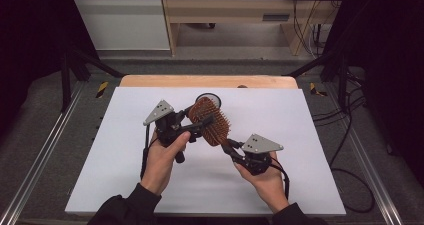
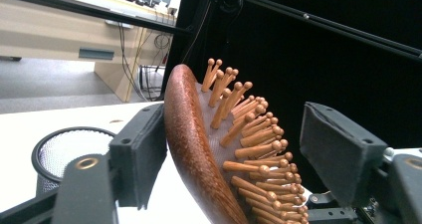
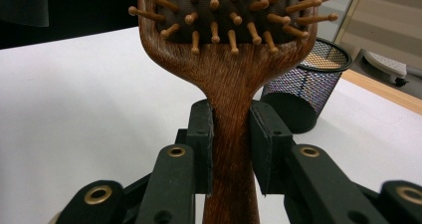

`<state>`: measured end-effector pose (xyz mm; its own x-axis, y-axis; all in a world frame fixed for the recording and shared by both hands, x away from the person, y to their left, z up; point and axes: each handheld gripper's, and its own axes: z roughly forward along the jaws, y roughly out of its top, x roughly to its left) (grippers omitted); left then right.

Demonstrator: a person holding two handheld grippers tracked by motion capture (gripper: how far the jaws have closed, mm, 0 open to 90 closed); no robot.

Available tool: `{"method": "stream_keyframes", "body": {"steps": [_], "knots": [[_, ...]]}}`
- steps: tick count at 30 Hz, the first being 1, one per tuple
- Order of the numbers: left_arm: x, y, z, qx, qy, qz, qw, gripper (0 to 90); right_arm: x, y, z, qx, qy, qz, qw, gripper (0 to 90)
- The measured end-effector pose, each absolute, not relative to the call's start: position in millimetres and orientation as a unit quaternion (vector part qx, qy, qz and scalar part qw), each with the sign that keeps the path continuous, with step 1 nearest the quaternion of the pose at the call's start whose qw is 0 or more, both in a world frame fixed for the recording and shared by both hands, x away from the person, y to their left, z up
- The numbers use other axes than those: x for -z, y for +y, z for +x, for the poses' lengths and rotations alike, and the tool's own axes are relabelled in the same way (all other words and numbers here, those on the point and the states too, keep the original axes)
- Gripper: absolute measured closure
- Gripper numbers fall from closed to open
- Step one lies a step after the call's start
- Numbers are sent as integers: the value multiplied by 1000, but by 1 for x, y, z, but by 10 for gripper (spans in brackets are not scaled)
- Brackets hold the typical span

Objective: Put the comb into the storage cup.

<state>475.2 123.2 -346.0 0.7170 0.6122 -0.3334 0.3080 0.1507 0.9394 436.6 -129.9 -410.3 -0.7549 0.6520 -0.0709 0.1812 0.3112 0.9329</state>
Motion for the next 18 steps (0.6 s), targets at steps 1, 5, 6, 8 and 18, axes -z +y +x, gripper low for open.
{"method": "stream_keyframes", "body": {"steps": [1, 5, 6, 8, 18], "knots": [[346, 123, 475, -111, 362, 639, 670, 301, 410, -130, 436, -521, 778, 268, 227, 730], [346, 123, 476, -98, 372, 627, 678, 349, 410, -129, 436, -523, 775, 269, 230, 730], [347, 124, 476, -91, 376, 622, 680, 358, 410, -130, 436, -525, 774, 270, 229, 730], [348, 124, 477, -79, 385, 616, 683, 384, 410, -130, 436, -527, 773, 270, 227, 730], [353, 121, 480, -25, 402, 604, 687, 419, 410, -129, 435, -528, 774, 268, 224, 730]]}}
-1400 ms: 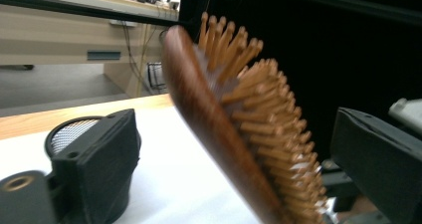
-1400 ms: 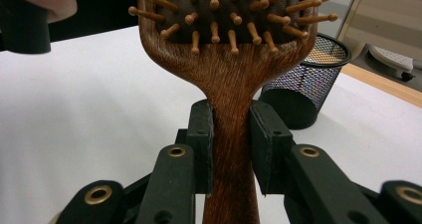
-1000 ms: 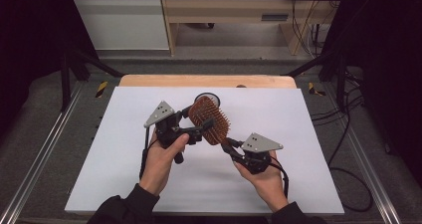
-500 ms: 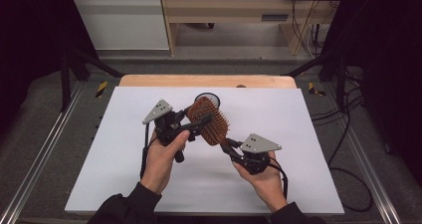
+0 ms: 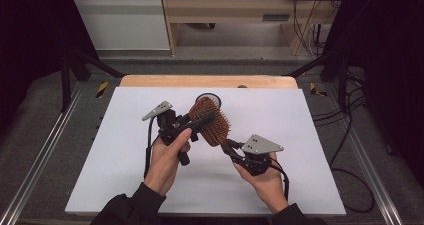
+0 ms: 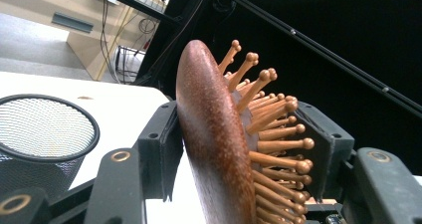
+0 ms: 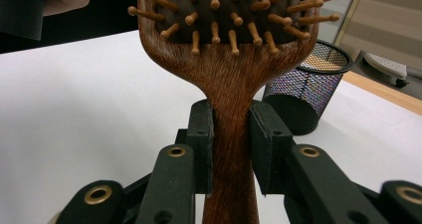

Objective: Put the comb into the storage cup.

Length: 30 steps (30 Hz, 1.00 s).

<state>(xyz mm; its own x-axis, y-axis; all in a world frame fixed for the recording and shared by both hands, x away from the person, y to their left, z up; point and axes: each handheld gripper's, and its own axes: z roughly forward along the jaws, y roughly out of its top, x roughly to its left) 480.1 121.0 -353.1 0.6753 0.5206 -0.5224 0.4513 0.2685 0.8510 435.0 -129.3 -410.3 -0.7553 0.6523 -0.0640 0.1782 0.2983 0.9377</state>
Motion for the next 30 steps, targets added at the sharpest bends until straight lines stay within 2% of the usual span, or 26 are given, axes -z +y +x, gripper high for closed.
{"method": "stream_keyframes", "body": {"steps": [11, 19, 27, 29, 30], "knots": [[352, 116, 472, -38, 410, 606, 681, 503, 415, -125, 434, -516, 781, 267, 231, 729], [349, 112, 469, -47, 405, 605, 684, 521, 415, -125, 433, -520, 778, 268, 230, 728], [350, 113, 475, -37, 414, 604, 680, 526, 417, -125, 437, -527, 775, 277, 210, 724], [350, 113, 477, -36, 414, 604, 680, 526, 418, -126, 438, -534, 773, 280, 199, 698], [350, 113, 479, -40, 414, 604, 680, 526, 418, -127, 439, -538, 771, 283, 193, 637]]}}
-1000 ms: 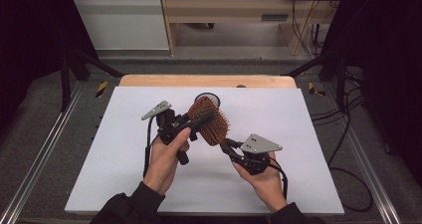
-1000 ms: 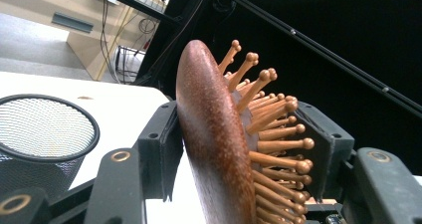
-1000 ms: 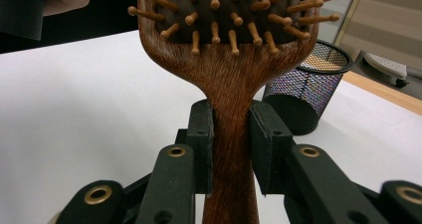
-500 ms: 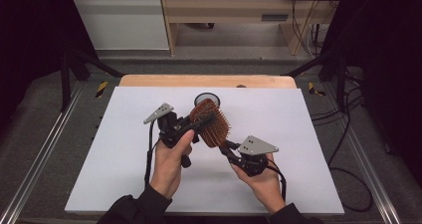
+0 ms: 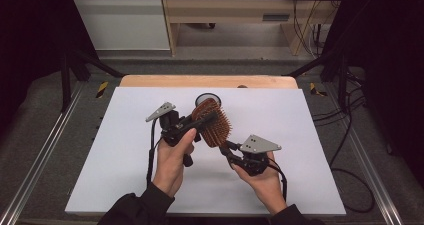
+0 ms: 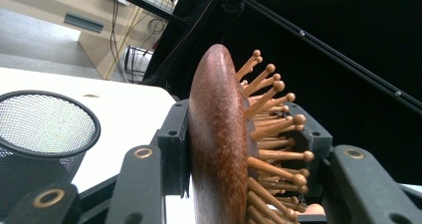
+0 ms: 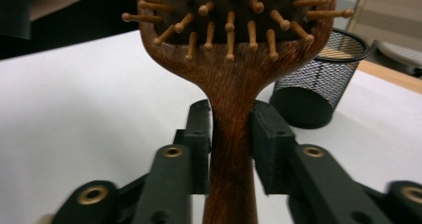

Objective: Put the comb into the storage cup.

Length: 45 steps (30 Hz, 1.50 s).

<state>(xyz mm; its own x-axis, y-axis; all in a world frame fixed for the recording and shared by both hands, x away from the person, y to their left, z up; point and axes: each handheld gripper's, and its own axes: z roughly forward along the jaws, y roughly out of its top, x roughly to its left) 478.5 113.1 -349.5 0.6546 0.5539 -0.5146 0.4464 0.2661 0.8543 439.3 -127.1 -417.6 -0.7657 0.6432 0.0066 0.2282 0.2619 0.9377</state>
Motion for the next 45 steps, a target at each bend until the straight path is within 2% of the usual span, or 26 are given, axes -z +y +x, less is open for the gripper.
{"method": "stream_keyframes", "body": {"steps": [2, 6, 9, 12, 15, 18, 24, 31, 38, 45], "knots": [[347, 114, 482, -44, 413, 604, 680, 525, 418, -129, 441, -537, 769, 293, 186, 523], [339, 120, 493, -58, 414, 601, 681, 524, 417, -140, 440, -539, 767, 304, 172, 404], [329, 124, 502, -72, 413, 600, 681, 523, 416, -151, 439, -549, 753, 318, 172, 255], [318, 128, 509, -85, 409, 600, 683, 522, 418, -164, 438, -555, 735, 338, 196, 161], [306, 129, 514, -97, 401, 599, 686, 522, 421, -173, 440, -564, 721, 343, 212, 108], [297, 130, 520, -110, 394, 603, 685, 521, 425, -179, 440, -555, 721, 345, 233, 112], [289, 130, 536, -129, 393, 613, 674, 520, 425, -191, 435, -548, 714, 359, 245, 98], [281, 128, 553, -145, 390, 615, 670, 519, 430, -212, 422, -554, 707, 360, 250, 148], [272, 130, 570, -160, 397, 608, 669, 519, 437, -226, 425, -535, 711, 355, 285, 98], [269, 127, 584, -166, 400, 606, 667, 518, 442, -239, 430, -532, 698, 387, 281, 53]]}}
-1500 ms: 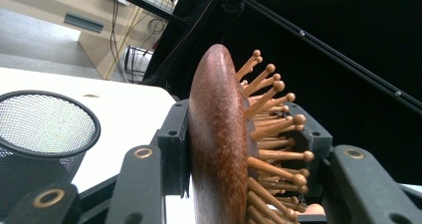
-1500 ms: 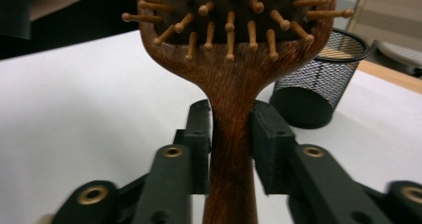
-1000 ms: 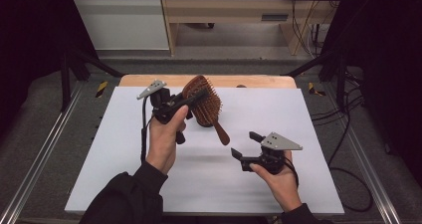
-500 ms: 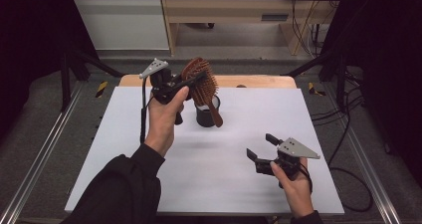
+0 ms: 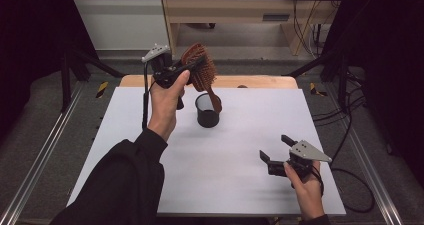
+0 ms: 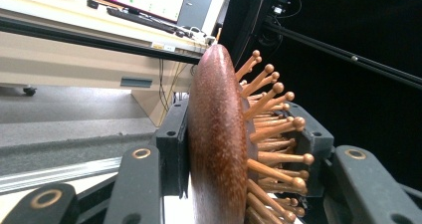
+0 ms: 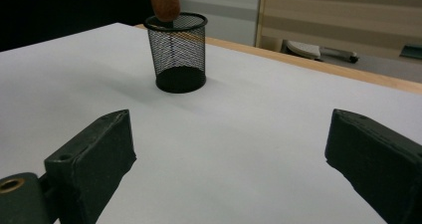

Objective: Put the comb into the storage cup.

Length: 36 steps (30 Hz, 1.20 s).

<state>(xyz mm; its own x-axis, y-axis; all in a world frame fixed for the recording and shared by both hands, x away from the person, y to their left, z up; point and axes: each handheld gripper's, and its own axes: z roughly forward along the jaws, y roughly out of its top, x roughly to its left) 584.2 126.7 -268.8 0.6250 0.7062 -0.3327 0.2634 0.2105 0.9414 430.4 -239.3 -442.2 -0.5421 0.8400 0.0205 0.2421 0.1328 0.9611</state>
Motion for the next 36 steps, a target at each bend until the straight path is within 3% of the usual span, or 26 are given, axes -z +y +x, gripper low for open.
{"method": "stream_keyframes", "body": {"steps": [36], "knots": [[283, 134, 609, -206, 406, 591, 666, 514, 443, -236, 434, -537, 696, 385, 281, 36]]}}
